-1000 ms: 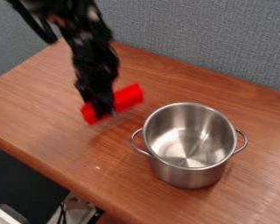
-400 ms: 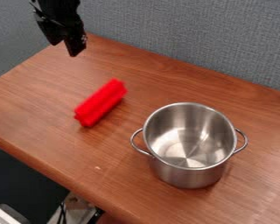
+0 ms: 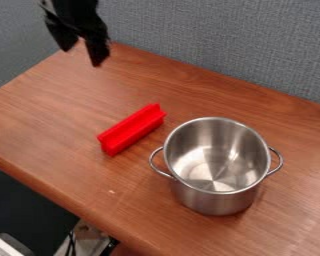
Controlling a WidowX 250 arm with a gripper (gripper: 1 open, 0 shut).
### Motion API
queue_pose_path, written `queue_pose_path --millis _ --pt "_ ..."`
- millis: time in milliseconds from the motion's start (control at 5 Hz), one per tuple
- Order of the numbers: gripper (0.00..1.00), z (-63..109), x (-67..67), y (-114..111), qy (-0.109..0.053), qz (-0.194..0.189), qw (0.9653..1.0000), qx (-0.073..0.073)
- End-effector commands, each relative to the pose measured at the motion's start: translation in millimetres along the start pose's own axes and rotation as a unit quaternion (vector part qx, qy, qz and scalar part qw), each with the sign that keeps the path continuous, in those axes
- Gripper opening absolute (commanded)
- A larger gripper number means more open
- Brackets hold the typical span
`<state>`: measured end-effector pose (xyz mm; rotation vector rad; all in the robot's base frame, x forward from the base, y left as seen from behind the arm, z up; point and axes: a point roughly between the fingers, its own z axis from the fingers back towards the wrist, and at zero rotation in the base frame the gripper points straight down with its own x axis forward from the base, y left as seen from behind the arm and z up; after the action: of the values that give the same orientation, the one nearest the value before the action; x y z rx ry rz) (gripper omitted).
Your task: Put the red object in the metal pot
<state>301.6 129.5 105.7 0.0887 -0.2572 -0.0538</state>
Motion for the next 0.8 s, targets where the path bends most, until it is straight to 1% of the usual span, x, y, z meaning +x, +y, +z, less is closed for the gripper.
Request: queue_pose_path --millis 0,200,400,600 --pt "1.00 -28.7 0.1 -23.8 -0.002 -0.005 0.9999 0.011" --pt "1.00 -49.8 -9.6 -49.6 0.001 -0.013 0.9999 0.010" --pt "1.00 -68.2 -12.8 -69.2 0.002 -0.012 0.9999 0.012" --pt "1.00 -78.2 -16.3 -72.9 0.005 -0.039 0.9992 0.002"
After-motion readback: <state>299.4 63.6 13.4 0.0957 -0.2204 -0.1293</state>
